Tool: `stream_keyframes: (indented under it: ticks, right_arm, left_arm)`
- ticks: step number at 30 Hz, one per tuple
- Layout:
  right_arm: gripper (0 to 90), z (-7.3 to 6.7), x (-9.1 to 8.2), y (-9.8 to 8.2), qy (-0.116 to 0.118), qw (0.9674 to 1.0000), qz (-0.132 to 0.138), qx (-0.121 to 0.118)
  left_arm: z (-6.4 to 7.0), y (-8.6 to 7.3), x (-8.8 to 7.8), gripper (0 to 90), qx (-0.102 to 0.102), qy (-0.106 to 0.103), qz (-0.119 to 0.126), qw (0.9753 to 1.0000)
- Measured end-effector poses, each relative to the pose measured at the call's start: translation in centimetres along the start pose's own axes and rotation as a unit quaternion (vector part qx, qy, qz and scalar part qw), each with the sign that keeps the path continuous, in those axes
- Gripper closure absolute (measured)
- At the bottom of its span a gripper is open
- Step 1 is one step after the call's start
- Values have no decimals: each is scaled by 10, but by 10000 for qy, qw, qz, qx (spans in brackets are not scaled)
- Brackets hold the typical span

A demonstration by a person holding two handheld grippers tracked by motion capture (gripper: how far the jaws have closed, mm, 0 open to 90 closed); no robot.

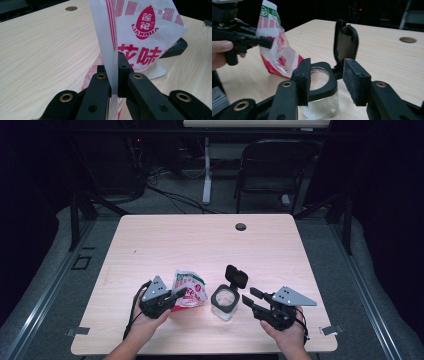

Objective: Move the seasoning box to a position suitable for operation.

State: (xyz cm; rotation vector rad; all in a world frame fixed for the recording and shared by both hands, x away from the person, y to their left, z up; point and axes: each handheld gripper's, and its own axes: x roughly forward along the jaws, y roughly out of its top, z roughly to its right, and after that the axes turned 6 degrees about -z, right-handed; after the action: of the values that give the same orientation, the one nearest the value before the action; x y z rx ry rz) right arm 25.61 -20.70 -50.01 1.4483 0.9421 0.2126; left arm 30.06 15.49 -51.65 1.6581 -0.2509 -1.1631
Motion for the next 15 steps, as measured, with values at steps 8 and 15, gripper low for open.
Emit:
stream_keyframes:
  ticks: [8, 15]
  right_arm:
    - [591, 0, 6, 5, 87, 9999, -16, -82]
    - [578, -3, 12, 7, 94, 9995, -43, -293]
  left_arm:
    - [10, -2, 6, 900, 110, -80, -115, 9998]
    - [13, -3, 7, 900, 123, -102, -140, 9998]
